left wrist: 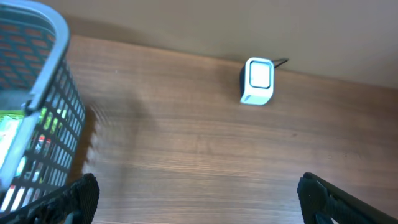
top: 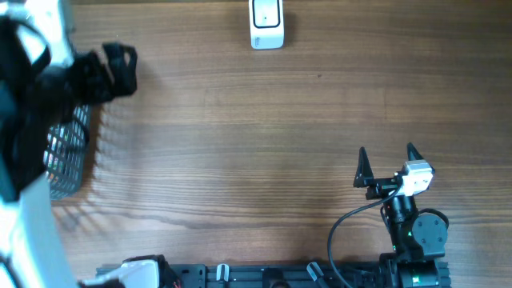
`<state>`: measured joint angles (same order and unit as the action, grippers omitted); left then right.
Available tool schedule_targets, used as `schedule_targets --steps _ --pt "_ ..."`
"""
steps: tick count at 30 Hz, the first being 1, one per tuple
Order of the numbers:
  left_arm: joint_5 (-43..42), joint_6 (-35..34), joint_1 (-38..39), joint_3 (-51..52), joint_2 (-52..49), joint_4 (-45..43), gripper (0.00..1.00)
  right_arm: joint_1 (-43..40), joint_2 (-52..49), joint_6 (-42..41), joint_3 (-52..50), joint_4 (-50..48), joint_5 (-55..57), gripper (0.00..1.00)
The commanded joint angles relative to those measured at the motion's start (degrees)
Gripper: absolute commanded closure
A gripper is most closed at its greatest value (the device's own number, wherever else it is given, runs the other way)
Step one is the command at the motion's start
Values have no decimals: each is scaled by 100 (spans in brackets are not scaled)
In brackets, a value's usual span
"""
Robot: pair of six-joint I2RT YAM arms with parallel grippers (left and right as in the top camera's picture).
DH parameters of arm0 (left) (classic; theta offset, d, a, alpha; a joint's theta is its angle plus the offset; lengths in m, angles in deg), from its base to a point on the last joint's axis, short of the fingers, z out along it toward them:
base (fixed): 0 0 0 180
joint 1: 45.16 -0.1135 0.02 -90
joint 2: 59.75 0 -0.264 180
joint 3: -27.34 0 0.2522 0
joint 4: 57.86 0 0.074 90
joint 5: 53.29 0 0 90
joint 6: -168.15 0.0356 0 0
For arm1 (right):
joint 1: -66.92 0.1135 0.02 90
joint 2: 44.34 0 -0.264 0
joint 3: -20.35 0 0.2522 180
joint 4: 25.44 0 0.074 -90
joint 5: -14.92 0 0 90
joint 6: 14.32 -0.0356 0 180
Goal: Scan the item barcode
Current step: 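Move the left gripper over the grey basket and reach inside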
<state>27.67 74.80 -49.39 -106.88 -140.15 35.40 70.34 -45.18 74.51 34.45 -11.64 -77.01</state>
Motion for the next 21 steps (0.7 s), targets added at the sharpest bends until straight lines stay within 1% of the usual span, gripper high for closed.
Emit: schedule_targets --steps 1,3,5,9,12,15,18,21 --pt "601 87 -103 -249 -535 -295 0 -33 42 79 -4 -17 -74 0" --pt "1499 -645 -317 -249 -704 -378 0 -33 42 79 -4 -17 -74 0" --pt "2232 -968 -584 -249 -809 -354 0 -33 42 79 -4 -17 -74 0" --pt "2839 -1545 -1316 -245 -916 33 0 -33 42 76 -4 -17 -74 0" --pt "2828 -2332 -2026 -245 -1016 417 0 -33 42 79 -4 -17 -74 0" --pt "2538 -2726 -2577 -243 -1158 748 0 -33 42 79 -4 -17 -74 0" --pt "2385 -2730 -2973 -243 -1320 885 0 -33 42 79 -4 -17 -74 0" --pt "2396 -2494 -3257 -243 -1462 863 0 -33 42 79 -4 -17 -74 0"
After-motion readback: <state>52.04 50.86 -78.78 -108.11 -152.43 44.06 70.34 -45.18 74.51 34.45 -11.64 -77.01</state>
